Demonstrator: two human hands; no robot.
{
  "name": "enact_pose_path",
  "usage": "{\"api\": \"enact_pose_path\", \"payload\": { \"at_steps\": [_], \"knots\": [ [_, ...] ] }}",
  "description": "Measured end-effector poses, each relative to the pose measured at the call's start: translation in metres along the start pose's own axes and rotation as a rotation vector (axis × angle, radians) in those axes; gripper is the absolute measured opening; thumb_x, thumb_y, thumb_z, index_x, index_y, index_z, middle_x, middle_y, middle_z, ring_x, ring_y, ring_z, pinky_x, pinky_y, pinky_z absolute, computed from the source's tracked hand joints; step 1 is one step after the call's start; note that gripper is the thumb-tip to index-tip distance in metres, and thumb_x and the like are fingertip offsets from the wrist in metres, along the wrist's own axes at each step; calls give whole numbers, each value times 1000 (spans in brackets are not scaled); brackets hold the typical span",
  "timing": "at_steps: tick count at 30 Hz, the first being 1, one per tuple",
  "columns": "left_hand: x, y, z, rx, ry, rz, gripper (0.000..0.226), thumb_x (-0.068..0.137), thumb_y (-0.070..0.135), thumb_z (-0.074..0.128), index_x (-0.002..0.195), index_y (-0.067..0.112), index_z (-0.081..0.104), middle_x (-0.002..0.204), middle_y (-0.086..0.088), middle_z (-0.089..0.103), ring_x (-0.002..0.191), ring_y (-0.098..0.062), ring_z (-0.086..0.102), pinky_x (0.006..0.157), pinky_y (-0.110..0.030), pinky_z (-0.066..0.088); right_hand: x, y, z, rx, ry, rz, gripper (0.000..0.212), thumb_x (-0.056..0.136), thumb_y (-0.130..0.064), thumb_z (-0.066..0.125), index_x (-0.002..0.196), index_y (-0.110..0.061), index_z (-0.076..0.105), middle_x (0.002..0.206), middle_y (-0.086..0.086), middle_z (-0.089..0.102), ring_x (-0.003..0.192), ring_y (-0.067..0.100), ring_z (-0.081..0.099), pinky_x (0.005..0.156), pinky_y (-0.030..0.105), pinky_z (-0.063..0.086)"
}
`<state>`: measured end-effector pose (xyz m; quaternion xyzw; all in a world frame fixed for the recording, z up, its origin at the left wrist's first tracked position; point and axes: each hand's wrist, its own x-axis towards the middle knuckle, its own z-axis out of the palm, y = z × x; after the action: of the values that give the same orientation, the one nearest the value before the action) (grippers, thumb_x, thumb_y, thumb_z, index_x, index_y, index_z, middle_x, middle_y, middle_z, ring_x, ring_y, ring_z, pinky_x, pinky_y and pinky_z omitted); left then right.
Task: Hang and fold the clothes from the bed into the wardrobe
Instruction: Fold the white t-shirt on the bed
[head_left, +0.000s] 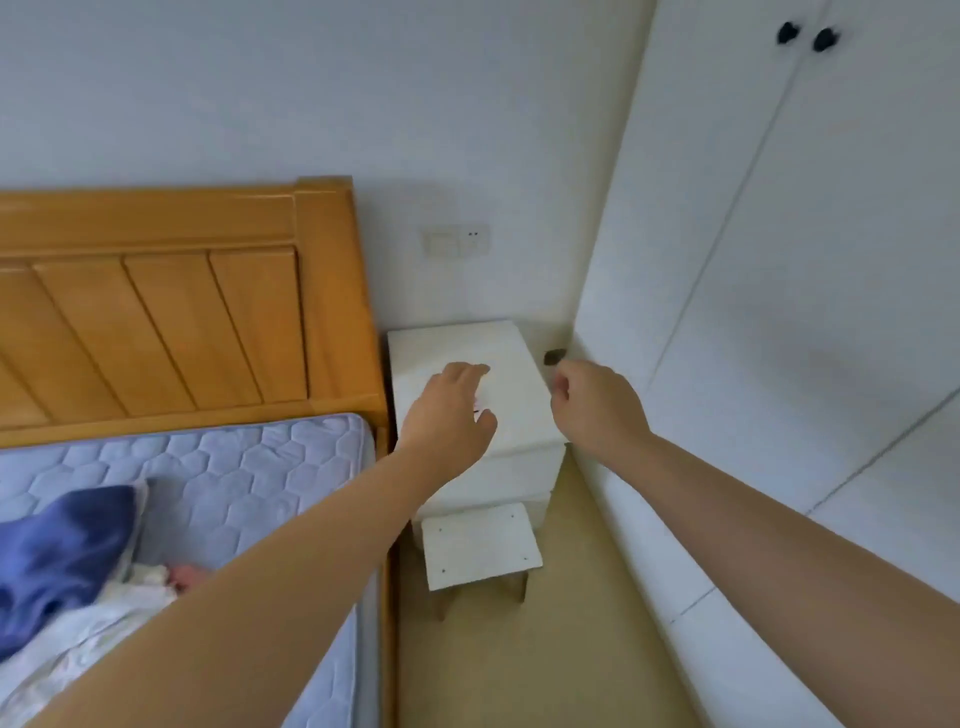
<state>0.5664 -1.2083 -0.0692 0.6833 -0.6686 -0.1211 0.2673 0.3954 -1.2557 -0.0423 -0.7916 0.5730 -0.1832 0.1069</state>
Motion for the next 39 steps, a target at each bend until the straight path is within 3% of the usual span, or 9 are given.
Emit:
{"api": "enact_pose_path", "payload": {
  "at_steps": [5, 8, 12, 21, 25, 28, 32, 35, 39],
  "knots": [
    [-86, -136, 55, 66, -43, -290, 57, 90, 19, 52, 144, 14, 34, 146, -3, 33, 132, -23, 36, 105, -38, 37, -32, -36, 166, 86, -258, -70, 16, 93, -14, 51, 106, -15, 60, 102, 3, 64, 87, 19, 57, 74, 28, 48],
    [-148, -207, 94, 82, -65, -431, 59, 88, 15, 54, 144, 11, 34, 147, -7, 32, 133, -27, 34, 106, -42, 36, -69, -54, 260, 148, -394, -100, 17, 92, -15, 48, 103, -14, 61, 98, 5, 65, 89, 25, 60, 78, 37, 52],
    [-249, -294, 152, 78, -88, -621, 64, 88, 11, 55, 146, 10, 30, 149, -9, 29, 135, -29, 32, 109, -39, 31, -127, -78, 377, 157, -554, -145, 17, 91, -16, 47, 102, -13, 60, 103, 8, 65, 96, 31, 60, 75, 34, 49],
    [-451, -428, 264, 344, -162, -895, 62, 96, 26, 42, 152, 22, 15, 160, -5, 7, 147, -21, 3, 118, -39, 11, -286, -146, 581, 77, -780, -392, 42, 92, -19, 48, 132, -8, 39, 135, 12, 44, 127, 28, 39, 100, 38, 38],
    [-491, -456, 283, 386, -164, -809, 58, 100, 34, 31, 153, 24, 10, 161, -3, 0, 148, -19, -3, 118, -38, 4, -337, -145, 624, -26, -763, -342, 58, 93, -33, 49, 143, -15, 26, 157, 9, 13, 146, 22, 9, 114, 47, 17],
    [-499, -467, 288, 361, -183, -731, 59, 99, 36, 31, 153, 25, 9, 161, -3, 0, 148, -19, -2, 118, -38, 3, -362, -142, 638, -74, -719, -290, 71, 92, -43, 44, 150, -20, 11, 160, 5, -3, 147, 17, -6, 115, 54, 6],
    [-500, -487, 279, 350, -156, -601, 59, 94, 44, 41, 149, 26, 27, 158, -3, 20, 143, -23, 18, 113, -40, 21, -358, -148, 648, -105, -745, -239, 75, 89, -50, 42, 151, -26, 7, 160, 3, -9, 147, 18, -10, 113, 59, 3],
    [-499, -505, 263, 350, -71, -452, 49, 93, 39, 46, 140, 26, 45, 145, 0, 41, 128, -24, 39, 102, -36, 30, -345, -157, 654, -106, -794, -194, 75, 86, -47, 49, 148, -29, 11, 157, 2, -6, 145, 20, -6, 111, 61, 5],
    [-508, -523, 254, 401, 215, -403, 30, 92, 26, 50, 116, 21, 67, 133, -10, 51, 120, -32, 46, 99, -41, 34, -337, -159, 652, -132, -817, -211, 73, 84, -32, 56, 146, -28, 16, 152, 2, 5, 142, 23, 5, 109, 61, 15]
  ]
}}
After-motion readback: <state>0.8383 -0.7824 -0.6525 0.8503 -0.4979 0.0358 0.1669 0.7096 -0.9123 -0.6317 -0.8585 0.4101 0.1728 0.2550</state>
